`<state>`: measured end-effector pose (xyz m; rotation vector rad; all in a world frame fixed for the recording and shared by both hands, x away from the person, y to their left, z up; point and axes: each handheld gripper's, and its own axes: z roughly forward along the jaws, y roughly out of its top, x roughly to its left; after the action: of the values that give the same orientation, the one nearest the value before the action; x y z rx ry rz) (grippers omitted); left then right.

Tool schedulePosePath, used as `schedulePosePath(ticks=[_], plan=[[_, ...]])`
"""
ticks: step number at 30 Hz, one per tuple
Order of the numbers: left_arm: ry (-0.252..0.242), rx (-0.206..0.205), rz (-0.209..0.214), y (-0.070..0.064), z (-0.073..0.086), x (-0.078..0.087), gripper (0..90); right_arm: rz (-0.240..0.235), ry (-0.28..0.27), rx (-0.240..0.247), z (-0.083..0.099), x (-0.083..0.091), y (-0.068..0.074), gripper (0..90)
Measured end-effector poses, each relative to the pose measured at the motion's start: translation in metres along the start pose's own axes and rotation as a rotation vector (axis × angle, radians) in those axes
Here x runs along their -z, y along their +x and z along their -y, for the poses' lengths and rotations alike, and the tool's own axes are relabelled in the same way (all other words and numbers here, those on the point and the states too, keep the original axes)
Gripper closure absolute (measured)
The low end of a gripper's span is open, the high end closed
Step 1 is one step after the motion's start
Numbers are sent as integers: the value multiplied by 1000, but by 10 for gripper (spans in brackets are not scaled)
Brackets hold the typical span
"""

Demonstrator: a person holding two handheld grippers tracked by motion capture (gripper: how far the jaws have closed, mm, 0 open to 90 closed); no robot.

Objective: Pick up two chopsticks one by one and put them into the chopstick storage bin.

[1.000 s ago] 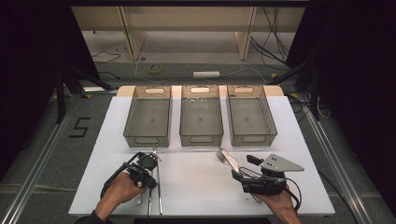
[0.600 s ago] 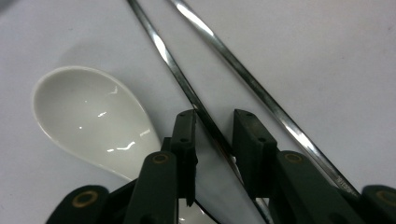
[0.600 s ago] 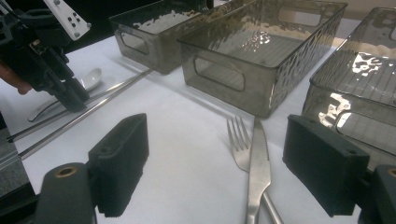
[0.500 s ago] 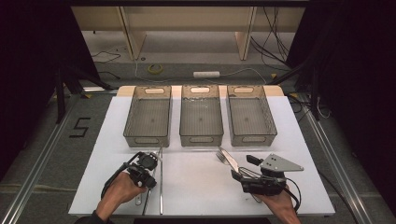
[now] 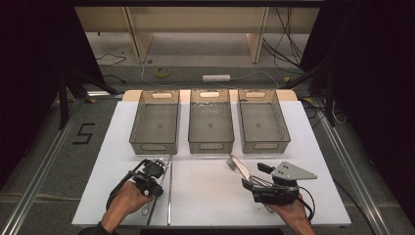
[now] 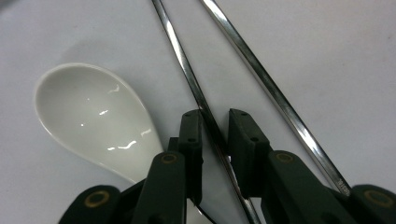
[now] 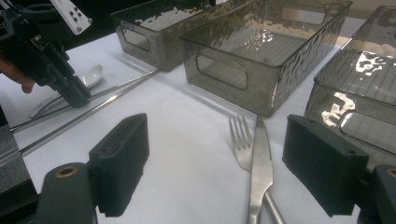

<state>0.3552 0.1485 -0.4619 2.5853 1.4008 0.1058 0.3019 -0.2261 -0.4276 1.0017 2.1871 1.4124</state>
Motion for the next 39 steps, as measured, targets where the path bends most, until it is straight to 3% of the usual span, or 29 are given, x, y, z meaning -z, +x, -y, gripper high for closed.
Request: schedulePosePath(ticks=[21,39], plan=[[-1,2,-27,-5,3,1,762,7,7,7,1,0,0,239],[1,34,-1,-3,16,4,780,7,11,15,0,1,1,241]])
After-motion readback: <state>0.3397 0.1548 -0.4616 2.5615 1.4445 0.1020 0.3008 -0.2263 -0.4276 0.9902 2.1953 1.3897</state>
